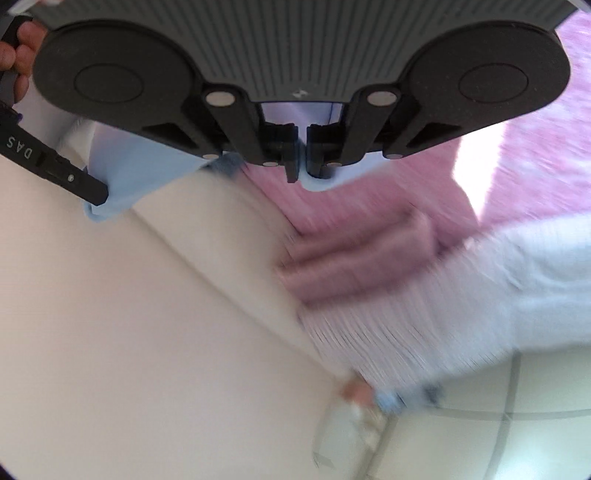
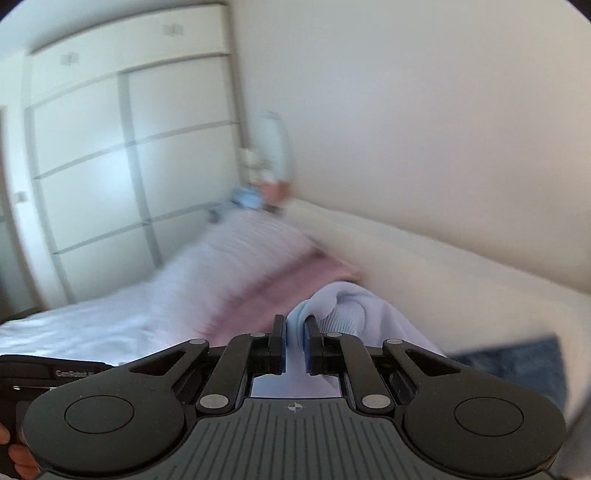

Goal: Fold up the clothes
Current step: 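Lift the light blue sweatshirt with both grippers and carry it onto the open bed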

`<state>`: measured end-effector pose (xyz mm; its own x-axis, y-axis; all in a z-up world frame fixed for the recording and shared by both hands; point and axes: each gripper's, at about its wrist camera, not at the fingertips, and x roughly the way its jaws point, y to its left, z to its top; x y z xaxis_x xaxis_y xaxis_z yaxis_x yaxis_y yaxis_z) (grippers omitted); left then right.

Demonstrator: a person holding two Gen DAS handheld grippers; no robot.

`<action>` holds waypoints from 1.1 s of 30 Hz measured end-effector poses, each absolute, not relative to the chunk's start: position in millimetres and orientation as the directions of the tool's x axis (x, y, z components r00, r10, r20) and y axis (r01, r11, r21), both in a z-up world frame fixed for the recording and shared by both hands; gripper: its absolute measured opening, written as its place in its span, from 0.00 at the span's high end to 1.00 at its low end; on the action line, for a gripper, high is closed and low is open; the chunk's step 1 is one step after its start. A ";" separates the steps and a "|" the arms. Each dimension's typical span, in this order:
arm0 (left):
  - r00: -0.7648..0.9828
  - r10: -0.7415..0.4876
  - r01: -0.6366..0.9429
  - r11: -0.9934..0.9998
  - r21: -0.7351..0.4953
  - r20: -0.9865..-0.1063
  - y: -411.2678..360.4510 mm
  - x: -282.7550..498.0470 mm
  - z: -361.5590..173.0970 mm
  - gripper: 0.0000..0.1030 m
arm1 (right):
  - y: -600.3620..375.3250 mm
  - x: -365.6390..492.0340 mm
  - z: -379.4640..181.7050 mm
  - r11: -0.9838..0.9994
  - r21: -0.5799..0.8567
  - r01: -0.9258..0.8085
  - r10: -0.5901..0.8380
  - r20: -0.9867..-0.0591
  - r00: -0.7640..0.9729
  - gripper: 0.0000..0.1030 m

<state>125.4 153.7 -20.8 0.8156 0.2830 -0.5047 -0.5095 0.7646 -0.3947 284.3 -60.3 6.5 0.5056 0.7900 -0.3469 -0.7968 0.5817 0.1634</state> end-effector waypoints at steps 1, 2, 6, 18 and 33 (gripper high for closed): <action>0.816 0.316 -0.526 0.753 -0.395 -0.484 159.1 100.1 -7.7 0.99 | -51.0 268.1 15.8 0.551 0.169 -0.817 0.814 -0.327 0.481 0.93; 0.813 0.354 -0.545 0.743 -0.390 -0.462 163.7 73.7 5.4 0.99 | -41.2 251.7 24.8 0.519 0.174 -0.837 0.836 -0.307 0.454 0.93; 0.779 0.503 -0.621 0.700 -0.353 -0.374 176.3 -35.8 57.1 0.99 | 1.4 182.1 57.7 0.389 0.191 -0.901 0.911 -0.227 0.346 0.93; 0.519 0.824 -0.850 0.472 -0.233 -0.227 152.4 -287.8 164.6 0.99 | 138.4 -13.9 132.2 -0.010 0.265 -0.964 0.999 -0.049 -0.024 0.93; 0.129 0.476 -0.986 0.152 -0.063 -0.870 148.1 -327.8 -23.8 0.94 | 155.1 -134.5 -2.9 -0.183 0.126 -0.975 0.636 -0.741 -0.216 0.53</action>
